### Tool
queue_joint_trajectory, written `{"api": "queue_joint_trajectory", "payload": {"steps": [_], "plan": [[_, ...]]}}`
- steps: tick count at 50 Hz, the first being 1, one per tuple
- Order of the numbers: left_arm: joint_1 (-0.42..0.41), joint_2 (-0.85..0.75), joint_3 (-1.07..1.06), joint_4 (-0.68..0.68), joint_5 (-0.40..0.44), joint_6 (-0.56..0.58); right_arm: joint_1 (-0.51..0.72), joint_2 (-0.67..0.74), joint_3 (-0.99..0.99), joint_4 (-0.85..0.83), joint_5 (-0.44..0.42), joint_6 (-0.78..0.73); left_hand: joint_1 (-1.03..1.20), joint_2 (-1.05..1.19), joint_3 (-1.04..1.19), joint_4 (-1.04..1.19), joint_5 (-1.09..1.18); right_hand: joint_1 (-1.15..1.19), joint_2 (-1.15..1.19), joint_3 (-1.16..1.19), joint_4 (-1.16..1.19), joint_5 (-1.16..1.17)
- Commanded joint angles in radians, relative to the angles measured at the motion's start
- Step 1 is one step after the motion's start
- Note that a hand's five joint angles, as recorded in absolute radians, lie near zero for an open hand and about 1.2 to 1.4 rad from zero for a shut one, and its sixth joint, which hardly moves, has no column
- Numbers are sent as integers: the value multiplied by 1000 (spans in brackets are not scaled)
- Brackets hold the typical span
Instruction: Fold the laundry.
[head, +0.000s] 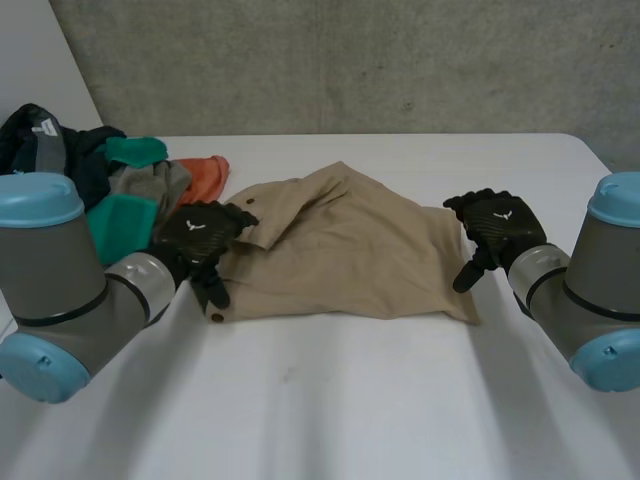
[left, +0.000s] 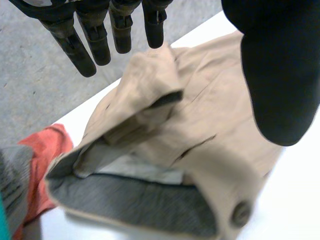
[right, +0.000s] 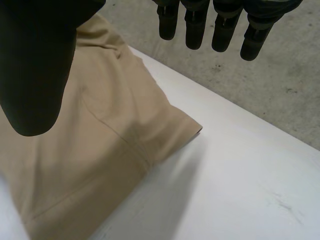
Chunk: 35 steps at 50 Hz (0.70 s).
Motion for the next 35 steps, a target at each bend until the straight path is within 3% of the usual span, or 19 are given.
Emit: {"api": "queue_joint_trajectory", "payload": {"steps": [1,5,16,26,27,30,35], "plan": [[-69,11,30,-74,-72,-57,0,0,-2,-1,1,6,-15,-21,-27,-19,-46,-37,-29,-30,-30,-45],[-95,-20,49,-110,-122,-57,1,0,-2,-1,1,3,29,23,17,25,-2,-37,-29,-30,-30,-45],[-108,-158,105,-99,-202,39,0,2,0,-4,1,1,434,428,422,430,403,-37,-29,-30,-30,-45],[-85,-241,160,-33,-276,118,6,3,0,-4,1,-5,490,483,478,486,459,-37,-29,-30,-30,-45],[-83,-244,164,-30,-279,124,6,5,0,-4,1,-5,546,539,534,542,514,-37,-29,-30,-30,-45],[-77,-244,179,-19,-289,140,6,0,1,-4,1,-6,1199,1192,1187,1195,1168,-37,-29,-30,-30,-45],[-52,-161,229,51,-319,115,3,-5,3,-4,1,-6,1201,1194,1189,1197,1169,-37,-29,-30,-30,-45]]}}
